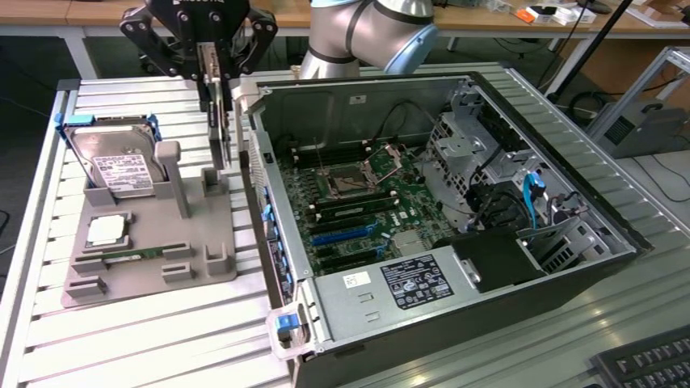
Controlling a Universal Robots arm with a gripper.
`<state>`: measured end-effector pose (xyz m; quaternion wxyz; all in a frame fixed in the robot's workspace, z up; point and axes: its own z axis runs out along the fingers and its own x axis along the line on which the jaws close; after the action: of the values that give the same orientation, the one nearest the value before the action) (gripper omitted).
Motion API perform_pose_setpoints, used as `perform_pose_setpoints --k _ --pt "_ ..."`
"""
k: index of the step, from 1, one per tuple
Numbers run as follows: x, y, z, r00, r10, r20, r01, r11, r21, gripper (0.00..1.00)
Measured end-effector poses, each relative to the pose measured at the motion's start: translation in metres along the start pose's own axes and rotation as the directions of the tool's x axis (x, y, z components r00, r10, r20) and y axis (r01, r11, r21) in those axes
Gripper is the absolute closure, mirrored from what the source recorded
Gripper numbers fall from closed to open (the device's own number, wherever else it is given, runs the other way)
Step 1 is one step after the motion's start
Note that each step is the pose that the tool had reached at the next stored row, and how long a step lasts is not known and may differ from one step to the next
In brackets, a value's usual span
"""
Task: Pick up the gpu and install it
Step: 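Pick up the gpu and move the gpu toward the slot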
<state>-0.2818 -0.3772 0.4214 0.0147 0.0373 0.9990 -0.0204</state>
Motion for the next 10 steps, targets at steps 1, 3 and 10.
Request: perform_pose_setpoints --k 1,3,10 --pt "-0.0007 0.0001 0.0001 1.0 0.0 0.0 0.0 1.0 0.0001 0.73" --pt "-0.0008 0.0001 0.0001 1.0 0.0 0.0 0.0 1.0 0.0 0.73" --pt "-0.0023 0.0002 0.0005 1.0 0.0 -0.0001 0.0 1.0 0.0001 0.73"
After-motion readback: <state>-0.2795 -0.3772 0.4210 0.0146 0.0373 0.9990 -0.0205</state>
